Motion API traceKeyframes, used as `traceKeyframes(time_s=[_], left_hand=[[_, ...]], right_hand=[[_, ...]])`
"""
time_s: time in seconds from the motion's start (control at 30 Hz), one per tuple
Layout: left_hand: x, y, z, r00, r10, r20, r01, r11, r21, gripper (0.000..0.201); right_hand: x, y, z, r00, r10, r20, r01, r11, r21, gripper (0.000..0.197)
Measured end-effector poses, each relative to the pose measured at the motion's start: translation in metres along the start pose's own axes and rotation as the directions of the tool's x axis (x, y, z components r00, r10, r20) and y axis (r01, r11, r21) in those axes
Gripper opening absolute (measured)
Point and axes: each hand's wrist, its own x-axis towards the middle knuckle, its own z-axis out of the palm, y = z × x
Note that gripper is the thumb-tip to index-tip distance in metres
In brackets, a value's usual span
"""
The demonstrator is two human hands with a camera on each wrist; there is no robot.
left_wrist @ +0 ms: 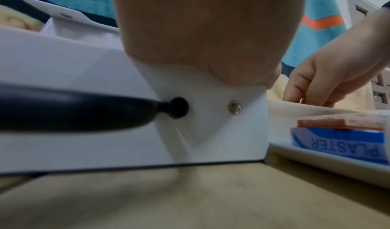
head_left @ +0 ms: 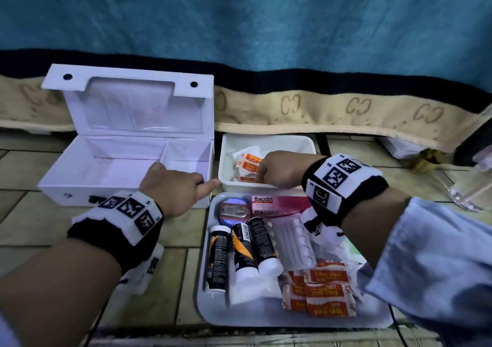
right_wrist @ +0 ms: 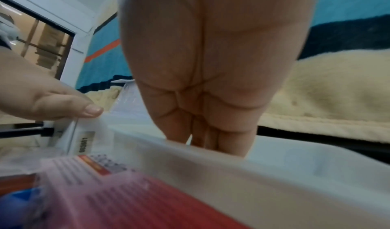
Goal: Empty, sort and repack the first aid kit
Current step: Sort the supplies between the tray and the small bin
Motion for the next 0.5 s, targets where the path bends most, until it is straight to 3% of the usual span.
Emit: traceKeyframes(time_s=[0.2, 0.5], left_hand=[[0.001, -0.001, 0.001, 1.000, 0.006, -0.006, -0.007, 1.000, -0.026, 0.044], [0.001, -0.002, 0.000, 0.997, 0.060, 0.051, -0.062, 0.997, 0.048, 0.068]], right_hand=[[0.008, 0.013, 0.006, 0.992, -0.003, -0.128, 0.025, 0.984, 0.175, 0.018], [0.019, 0.011, 0.008, 0.969, 0.012, -0.248, 0.004, 0.998, 0.063, 0.029]])
